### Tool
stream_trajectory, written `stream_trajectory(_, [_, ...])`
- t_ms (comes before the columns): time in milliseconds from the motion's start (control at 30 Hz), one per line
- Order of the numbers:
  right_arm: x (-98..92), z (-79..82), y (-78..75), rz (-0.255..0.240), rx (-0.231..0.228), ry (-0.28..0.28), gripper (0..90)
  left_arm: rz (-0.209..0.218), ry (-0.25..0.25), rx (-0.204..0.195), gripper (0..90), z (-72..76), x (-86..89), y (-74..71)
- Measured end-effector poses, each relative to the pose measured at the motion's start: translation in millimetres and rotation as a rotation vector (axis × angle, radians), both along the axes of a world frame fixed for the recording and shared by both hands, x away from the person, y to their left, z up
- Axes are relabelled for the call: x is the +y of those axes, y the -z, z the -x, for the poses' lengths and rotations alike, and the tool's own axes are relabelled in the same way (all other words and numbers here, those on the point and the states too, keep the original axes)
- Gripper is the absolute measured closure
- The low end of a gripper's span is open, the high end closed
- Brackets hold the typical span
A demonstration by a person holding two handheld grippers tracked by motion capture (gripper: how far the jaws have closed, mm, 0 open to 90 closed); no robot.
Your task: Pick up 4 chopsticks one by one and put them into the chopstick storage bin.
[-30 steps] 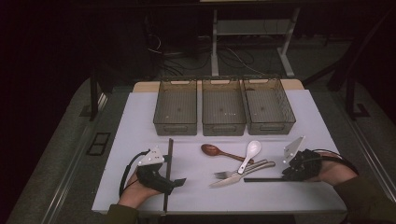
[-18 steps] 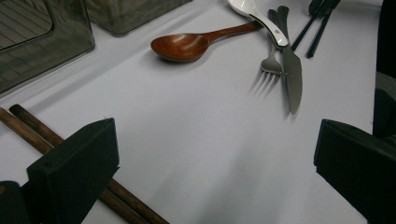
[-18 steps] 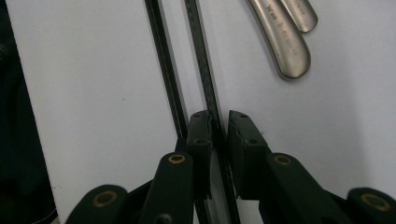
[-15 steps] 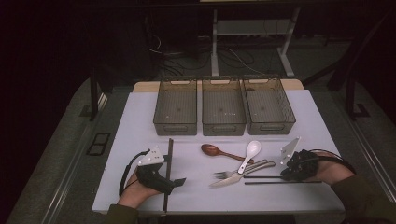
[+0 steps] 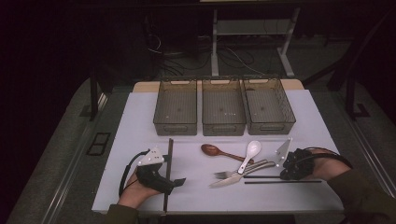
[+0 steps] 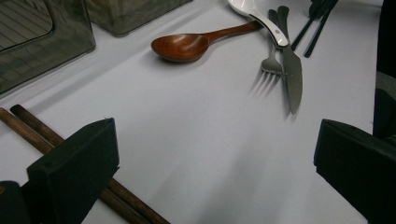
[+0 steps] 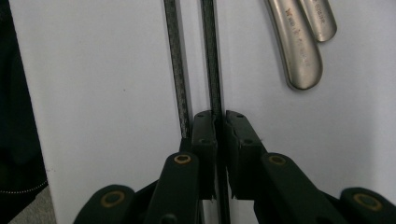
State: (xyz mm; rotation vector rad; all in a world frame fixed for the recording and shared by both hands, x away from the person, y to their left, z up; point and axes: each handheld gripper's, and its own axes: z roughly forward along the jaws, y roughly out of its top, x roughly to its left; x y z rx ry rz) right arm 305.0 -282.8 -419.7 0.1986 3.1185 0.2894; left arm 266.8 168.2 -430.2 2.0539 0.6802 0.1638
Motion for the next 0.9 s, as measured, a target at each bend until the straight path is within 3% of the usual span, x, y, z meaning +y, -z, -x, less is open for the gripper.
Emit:
stream_trajectory(600, [-1.1, 2.2, -0.4, -0.015, -0.007, -0.073, 85.4, -0.002, 0.000, -0.002, 0.0, 0.1, 0.0, -0.1])
stream_trajectory(900, [-5.7, 3.4, -6.7, -0.048, -0.014, -0.068, 85.5, -0.002, 0.000, -0.002, 0.0, 0.2, -0.1, 0.0])
